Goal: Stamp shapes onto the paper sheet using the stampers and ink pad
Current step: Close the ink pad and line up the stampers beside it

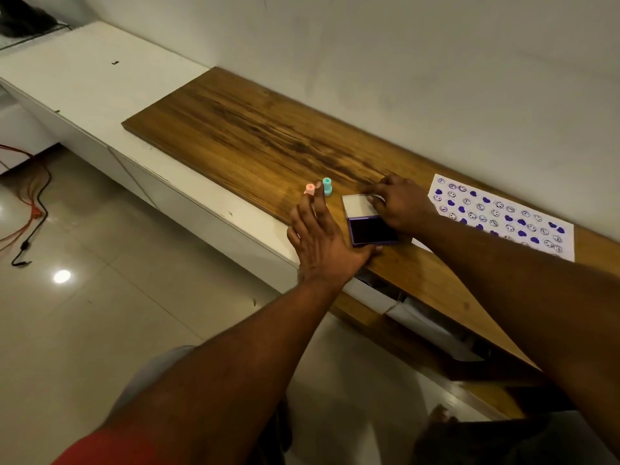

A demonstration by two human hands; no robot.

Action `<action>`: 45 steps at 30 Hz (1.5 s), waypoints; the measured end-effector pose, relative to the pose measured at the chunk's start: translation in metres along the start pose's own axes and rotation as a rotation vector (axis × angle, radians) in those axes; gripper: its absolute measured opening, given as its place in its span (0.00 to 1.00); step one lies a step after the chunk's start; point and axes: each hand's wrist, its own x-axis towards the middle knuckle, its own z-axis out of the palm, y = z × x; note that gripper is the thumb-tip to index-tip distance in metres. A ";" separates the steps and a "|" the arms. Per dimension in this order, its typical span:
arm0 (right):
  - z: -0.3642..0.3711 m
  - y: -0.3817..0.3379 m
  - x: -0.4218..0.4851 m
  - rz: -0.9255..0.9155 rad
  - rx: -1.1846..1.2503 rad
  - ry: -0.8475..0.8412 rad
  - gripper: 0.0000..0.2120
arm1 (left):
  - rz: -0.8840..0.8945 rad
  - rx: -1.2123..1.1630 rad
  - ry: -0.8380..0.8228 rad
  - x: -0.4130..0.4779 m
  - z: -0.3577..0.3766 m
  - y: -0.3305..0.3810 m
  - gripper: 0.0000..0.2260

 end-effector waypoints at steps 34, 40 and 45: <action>-0.031 0.003 -0.027 -0.252 0.207 -0.343 0.19 | -0.060 -0.038 -0.071 0.003 0.000 0.006 0.70; -0.023 0.007 -0.043 -0.231 0.132 -0.140 0.32 | -0.062 -0.042 -0.062 0.002 0.000 0.006 0.70; -0.004 0.003 -0.061 -0.191 -0.014 -0.048 0.33 | -0.066 -0.020 -0.067 0.000 0.000 0.002 0.72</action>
